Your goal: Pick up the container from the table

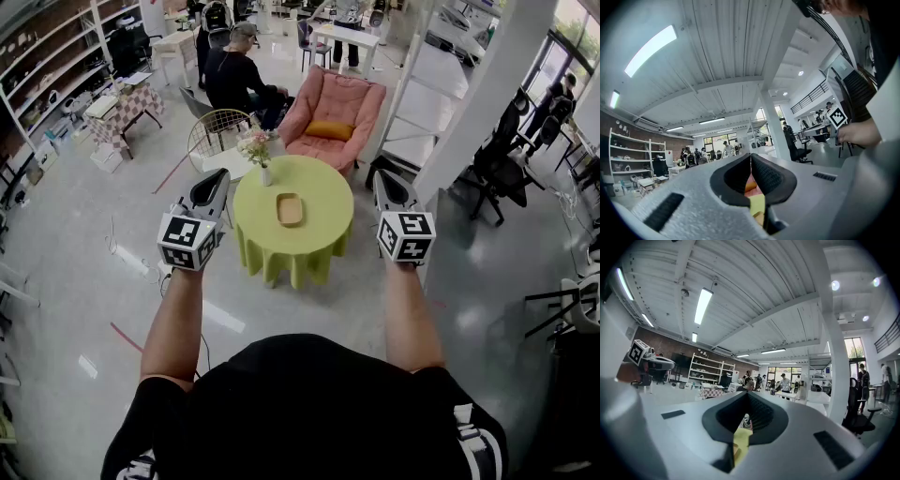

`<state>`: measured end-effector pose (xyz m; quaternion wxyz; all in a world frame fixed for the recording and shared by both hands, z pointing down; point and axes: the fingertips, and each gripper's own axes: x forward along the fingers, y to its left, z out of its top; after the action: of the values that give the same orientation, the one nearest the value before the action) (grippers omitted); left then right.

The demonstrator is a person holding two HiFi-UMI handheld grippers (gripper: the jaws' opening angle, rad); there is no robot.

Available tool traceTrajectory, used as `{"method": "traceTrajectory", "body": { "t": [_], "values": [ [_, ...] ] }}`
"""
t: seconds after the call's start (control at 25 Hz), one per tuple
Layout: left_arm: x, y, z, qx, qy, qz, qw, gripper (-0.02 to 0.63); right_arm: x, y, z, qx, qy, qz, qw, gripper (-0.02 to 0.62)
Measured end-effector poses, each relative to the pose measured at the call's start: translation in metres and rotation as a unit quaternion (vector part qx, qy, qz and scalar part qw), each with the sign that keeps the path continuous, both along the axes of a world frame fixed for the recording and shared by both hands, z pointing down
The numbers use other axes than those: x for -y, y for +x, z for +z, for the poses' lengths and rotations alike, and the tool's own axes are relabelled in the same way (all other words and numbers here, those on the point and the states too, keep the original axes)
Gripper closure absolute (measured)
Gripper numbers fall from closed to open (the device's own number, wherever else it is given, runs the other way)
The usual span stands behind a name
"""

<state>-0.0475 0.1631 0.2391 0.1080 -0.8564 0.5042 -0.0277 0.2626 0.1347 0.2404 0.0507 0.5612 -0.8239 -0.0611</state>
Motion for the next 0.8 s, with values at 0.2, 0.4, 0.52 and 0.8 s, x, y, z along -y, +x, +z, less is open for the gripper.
{"method": "traceTrajectory", "body": {
  "t": [0.2, 0.4, 0.52, 0.8],
  "values": [
    [0.0, 0.025, 0.0, 0.009, 0.006, -0.005, 0.9999, 0.588, 0.001, 0.022, 0.004, 0.003, 0.002, -0.005, 1.0, 0.588],
    [-0.011, 0.047, 0.006, 0.02, 0.005, -0.003, 0.9998, 0.588, -0.007, 0.04, 0.018, 0.007, -0.004, -0.007, 1.0, 0.588],
    [-0.013, 0.051, 0.008, 0.023, 0.005, -0.004, 0.9997, 0.588, -0.006, 0.044, 0.021, 0.009, -0.004, -0.01, 1.0, 0.588],
    [-0.009, 0.039, 0.009, 0.022, -0.006, -0.011, 0.9997, 0.588, 0.002, 0.034, 0.024, 0.016, -0.012, -0.015, 1.0, 0.588]
  ]
}}
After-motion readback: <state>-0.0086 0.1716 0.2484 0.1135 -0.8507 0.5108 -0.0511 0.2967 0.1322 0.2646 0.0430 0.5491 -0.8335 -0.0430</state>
